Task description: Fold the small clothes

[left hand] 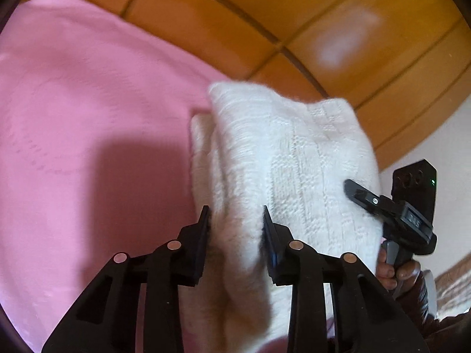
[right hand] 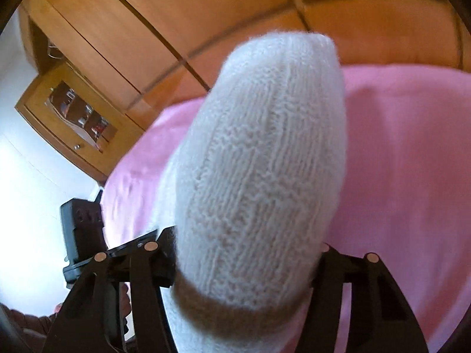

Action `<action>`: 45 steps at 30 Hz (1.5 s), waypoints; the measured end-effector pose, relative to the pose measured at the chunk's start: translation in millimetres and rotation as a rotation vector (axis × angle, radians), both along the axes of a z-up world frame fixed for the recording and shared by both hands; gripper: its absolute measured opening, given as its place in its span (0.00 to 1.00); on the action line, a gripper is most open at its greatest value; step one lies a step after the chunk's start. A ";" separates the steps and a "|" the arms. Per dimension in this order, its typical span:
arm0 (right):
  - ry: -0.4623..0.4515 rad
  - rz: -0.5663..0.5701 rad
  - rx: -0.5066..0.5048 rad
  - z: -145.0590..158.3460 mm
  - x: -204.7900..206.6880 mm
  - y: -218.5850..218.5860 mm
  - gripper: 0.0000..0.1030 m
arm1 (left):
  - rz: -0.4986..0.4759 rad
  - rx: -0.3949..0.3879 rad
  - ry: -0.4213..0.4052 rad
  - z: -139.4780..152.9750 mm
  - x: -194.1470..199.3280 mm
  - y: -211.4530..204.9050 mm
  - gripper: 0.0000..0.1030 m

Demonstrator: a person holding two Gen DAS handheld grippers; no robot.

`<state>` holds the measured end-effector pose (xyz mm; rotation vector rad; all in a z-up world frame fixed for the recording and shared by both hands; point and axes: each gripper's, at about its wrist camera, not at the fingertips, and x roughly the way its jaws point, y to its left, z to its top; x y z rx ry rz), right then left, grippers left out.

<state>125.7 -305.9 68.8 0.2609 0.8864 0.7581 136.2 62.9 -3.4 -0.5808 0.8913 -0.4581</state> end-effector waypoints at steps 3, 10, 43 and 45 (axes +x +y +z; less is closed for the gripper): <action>-0.050 -0.063 0.028 18.9 -16.8 -38.9 0.54 | -0.088 0.008 -0.016 13.9 10.5 -44.8 0.29; -0.147 -0.292 0.068 50.1 -32.0 -156.7 0.53 | -0.342 0.076 -0.110 60.8 54.5 -195.4 0.29; -0.052 -0.834 -0.267 -28.1 -32.6 -276.7 0.58 | -0.338 0.506 -0.138 36.8 71.3 -372.3 0.52; -0.080 -0.839 -0.293 -14.0 -37.8 -266.3 0.62 | -0.324 0.534 -0.177 45.3 62.1 -371.0 0.53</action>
